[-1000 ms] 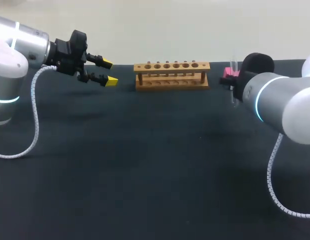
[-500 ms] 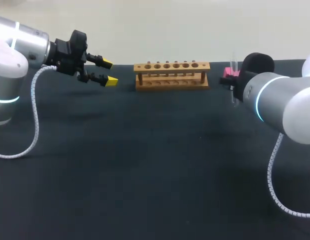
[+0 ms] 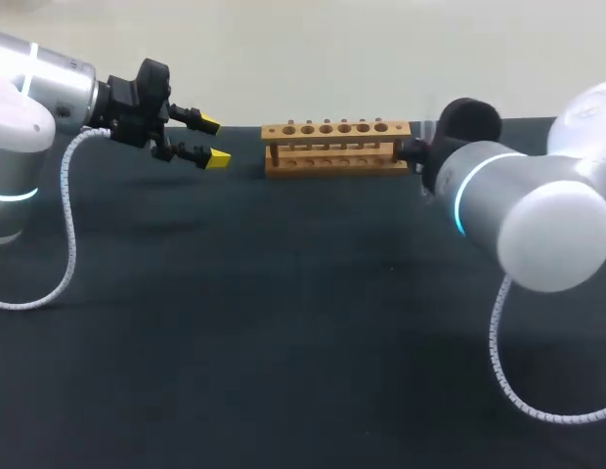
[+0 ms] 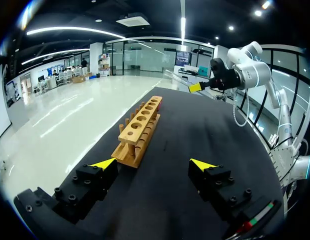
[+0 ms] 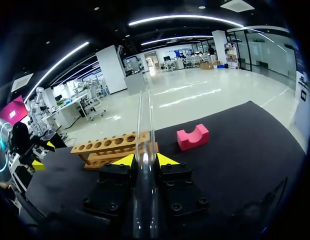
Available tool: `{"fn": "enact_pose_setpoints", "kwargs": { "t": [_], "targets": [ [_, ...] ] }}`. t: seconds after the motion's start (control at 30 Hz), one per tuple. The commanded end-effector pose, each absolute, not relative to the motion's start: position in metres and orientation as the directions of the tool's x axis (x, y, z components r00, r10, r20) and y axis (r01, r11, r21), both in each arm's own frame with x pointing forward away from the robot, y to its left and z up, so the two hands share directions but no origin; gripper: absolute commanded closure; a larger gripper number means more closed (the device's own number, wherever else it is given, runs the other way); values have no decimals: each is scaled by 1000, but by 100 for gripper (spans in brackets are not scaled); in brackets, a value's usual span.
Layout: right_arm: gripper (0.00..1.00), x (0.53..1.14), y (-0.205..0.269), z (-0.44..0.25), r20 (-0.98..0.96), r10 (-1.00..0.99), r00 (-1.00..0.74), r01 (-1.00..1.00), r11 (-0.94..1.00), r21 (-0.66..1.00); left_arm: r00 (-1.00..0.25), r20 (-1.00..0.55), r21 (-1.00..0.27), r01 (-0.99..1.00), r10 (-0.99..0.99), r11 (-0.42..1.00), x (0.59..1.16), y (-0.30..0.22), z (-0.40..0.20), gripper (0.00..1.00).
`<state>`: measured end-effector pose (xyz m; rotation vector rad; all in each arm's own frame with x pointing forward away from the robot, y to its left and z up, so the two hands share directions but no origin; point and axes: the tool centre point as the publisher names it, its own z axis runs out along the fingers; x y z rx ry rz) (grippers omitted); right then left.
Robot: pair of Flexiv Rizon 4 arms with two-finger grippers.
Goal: Grasp the test tube, adjust it, and insert it.
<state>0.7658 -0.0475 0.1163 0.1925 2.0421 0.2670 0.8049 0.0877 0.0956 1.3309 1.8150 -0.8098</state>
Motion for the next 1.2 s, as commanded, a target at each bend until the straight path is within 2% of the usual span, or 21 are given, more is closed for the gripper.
{"fn": "enact_pose_setpoints", "kwargs": {
  "t": [0.03, 0.63, 1.2],
  "targets": [
    [100, 767, -27, 115, -852, 234, -469, 19, 967, 255, -194, -845, -63, 962, 499, 266, 805, 88, 95, 0],
    [100, 779, 35, 94, -838, 152, -525, -105, 965, 241, -194, -845, -63, 962, 499, 266, 805, 88, 95, 0],
    [100, 809, 45, 76, -828, 140, -542, -124, 962, 244, -194, -845, -63, 962, 499, 266, 805, 88, 95, 0]
  ]
}}
